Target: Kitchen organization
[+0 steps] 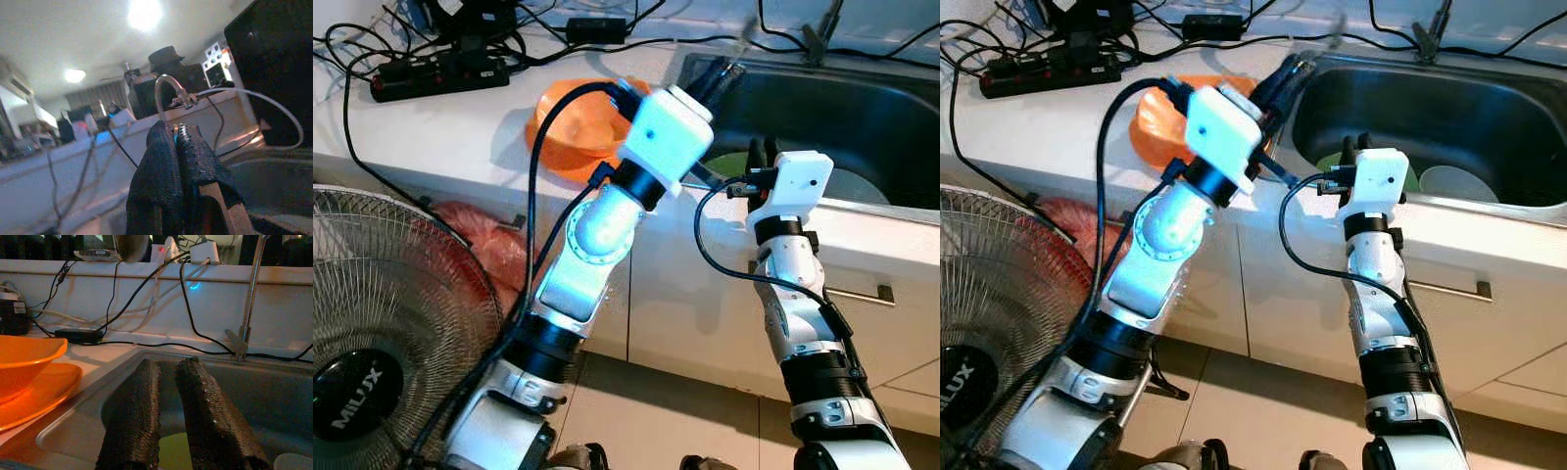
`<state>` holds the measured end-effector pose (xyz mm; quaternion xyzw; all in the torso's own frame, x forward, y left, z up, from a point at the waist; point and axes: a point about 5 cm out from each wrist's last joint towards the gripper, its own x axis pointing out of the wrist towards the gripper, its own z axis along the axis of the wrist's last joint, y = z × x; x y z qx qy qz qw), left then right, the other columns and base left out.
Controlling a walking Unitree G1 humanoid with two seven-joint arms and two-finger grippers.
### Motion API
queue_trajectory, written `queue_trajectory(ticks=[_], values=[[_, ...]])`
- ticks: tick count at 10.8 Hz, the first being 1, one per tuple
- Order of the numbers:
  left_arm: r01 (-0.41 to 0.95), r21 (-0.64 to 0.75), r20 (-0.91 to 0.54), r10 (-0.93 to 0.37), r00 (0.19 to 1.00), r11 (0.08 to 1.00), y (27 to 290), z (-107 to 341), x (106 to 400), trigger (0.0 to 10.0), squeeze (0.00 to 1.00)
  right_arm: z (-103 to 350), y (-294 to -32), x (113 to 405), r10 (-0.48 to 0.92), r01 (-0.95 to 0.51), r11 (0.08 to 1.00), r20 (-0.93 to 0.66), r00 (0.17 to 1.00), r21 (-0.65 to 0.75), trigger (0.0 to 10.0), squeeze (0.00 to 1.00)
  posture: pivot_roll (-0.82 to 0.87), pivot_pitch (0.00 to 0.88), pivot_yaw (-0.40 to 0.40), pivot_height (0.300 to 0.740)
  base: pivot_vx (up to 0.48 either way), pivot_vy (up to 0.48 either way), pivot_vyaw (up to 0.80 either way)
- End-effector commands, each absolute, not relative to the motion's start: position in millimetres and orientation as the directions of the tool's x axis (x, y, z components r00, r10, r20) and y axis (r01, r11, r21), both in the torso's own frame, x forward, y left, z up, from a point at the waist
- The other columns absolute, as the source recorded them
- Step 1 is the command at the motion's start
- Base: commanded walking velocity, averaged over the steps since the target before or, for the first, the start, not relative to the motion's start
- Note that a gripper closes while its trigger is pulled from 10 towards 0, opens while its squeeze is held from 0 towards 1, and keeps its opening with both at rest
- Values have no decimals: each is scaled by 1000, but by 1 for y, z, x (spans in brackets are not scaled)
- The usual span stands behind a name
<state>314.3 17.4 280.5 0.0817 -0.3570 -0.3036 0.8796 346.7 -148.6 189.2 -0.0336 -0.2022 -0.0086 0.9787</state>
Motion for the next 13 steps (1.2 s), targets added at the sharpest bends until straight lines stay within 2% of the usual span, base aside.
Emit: queue_trajectory(ticks=[1,2,6,7,9,12,13], values=[[503,297,602,-569,561,811,23,293,318,10000,0,188,-149,345,-3,37,996,402,915,-76,10000,0,4,101,50,740,0,0,0],[515,271,600,-561,571,814,24,292,320,10000,0,187,-149,345,-4,39,996,402,915,-80,10000,0,4,101,50,740,0,0,0],[631,23,542,-540,644,776,40,287,332,10000,0,186,-147,346,3,32,996,399,917,-79,10000,0,11,103,48,740,0,0,0],[616,44,516,-545,660,787,43,284,335,10000,0,186,-147,346,5,30,996,399,917,-82,10000,0,11,103,47,740,0,0,0],[629,-16,507,-535,675,777,52,284,339,10000,0,187,-143,345,46,-1,994,400,915,-111,10000,0,7,119,51,740,0,0,0],[678,-28,461,-592,661,735,53,280,340,10000,0,186,-133,345,119,-72,988,388,914,-134,10000,0,8,124,53,740,0,0,0],[685,-28,448,-603,660,728,51,278,340,10000,0,185,-133,345,118,-70,988,383,916,-135,10000,1000,8,124,53,740,0,0,0]])
